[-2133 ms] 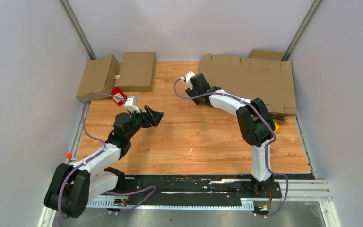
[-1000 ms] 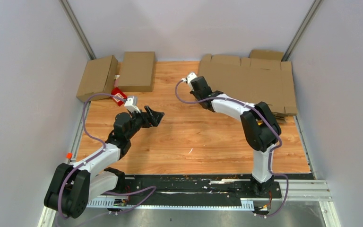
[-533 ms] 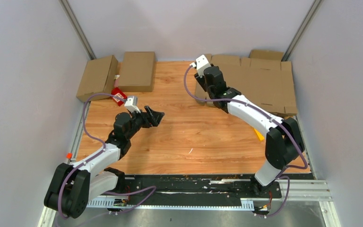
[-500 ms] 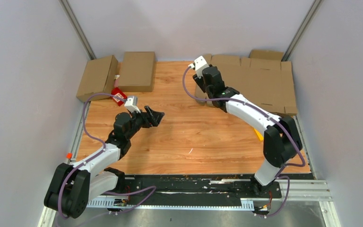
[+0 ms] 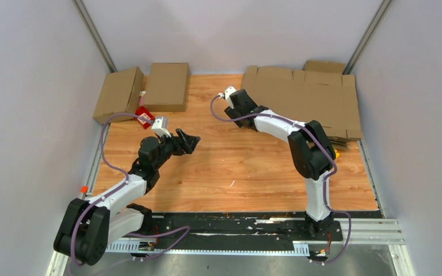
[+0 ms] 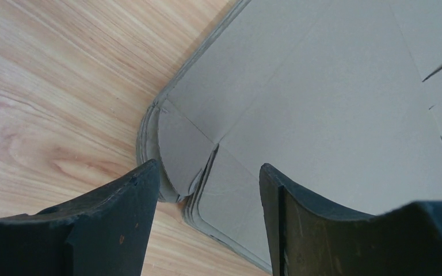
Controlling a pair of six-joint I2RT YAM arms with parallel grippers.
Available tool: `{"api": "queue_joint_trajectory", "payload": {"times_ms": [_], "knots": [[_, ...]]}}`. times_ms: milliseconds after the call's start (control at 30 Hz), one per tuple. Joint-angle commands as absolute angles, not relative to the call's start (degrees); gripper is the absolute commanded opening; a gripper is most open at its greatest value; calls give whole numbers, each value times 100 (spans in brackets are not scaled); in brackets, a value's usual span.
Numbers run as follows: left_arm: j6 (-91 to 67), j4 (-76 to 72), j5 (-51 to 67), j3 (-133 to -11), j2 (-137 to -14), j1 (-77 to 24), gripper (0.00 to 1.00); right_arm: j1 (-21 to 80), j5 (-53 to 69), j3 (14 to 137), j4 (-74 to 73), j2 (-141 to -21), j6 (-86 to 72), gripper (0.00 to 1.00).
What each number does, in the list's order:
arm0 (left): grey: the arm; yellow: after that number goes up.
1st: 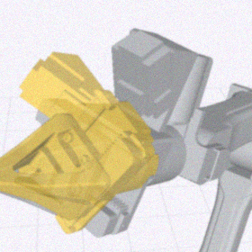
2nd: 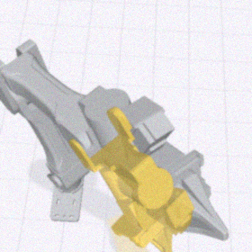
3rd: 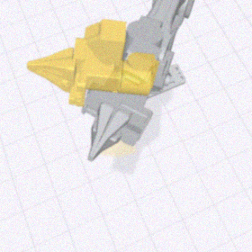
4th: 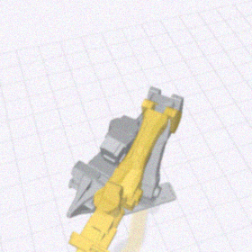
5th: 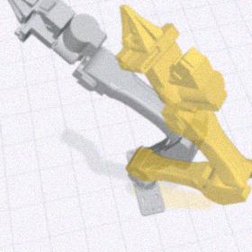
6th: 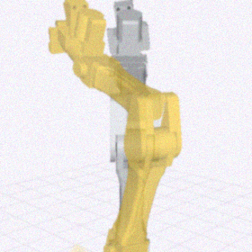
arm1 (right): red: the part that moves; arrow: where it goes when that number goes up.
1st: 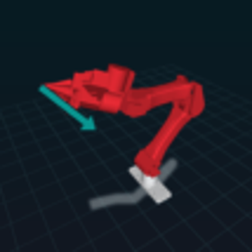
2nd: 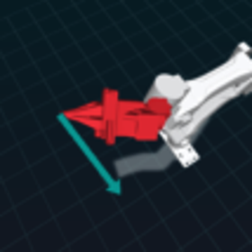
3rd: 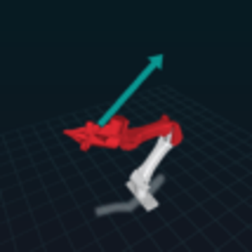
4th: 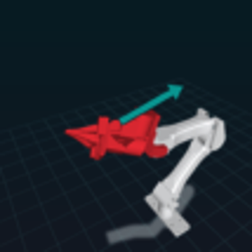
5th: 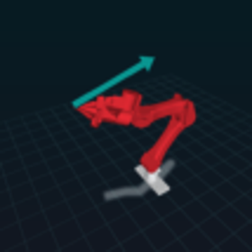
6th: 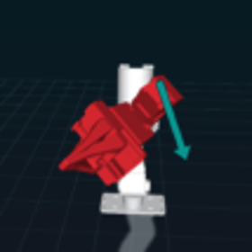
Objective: Fold the paper box
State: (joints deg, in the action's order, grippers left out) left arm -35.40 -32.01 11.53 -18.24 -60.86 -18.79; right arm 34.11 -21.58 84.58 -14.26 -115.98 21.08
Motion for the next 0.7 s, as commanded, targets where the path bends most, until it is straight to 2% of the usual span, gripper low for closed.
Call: {"api": "queue_joint_trajectory", "payload": {"times_ms": [0,667], "knots": [[-3414,-3353,1166,-2031,-6032,-1916,95,3446,-2251,8859,-1393,-11770,2048,64],[-3408,-3336,1169,-2043,-6021,-1916,95,3461,-2326,8873,-1423,-11927,2042,64]]}}
